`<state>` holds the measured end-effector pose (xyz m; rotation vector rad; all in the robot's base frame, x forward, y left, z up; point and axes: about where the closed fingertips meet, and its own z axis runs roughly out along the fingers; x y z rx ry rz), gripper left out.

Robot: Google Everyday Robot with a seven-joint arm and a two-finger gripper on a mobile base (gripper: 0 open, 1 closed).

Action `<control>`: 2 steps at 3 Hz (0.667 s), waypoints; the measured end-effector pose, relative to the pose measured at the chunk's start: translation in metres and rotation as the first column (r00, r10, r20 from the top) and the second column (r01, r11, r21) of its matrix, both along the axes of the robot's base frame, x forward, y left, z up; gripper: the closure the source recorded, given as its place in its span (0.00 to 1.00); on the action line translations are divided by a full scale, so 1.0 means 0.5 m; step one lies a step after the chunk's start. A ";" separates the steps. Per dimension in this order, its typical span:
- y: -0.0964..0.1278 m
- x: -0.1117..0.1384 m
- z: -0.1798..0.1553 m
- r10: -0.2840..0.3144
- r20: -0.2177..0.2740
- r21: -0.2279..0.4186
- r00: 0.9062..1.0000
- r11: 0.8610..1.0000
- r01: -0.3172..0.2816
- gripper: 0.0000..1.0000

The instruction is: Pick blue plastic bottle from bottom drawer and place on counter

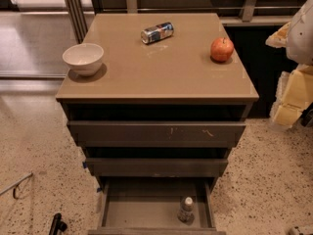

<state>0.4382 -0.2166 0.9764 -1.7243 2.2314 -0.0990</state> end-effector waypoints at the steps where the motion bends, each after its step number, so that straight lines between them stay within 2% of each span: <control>1: 0.000 0.000 0.000 0.000 0.000 0.000 1.000 1.000 0.000 0.00; 2: 0.000 0.000 0.000 0.000 0.000 0.000 1.000 1.000 0.000 0.14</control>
Offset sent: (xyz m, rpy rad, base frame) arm 0.0000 0.0000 0.0000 0.0000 0.0000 0.0000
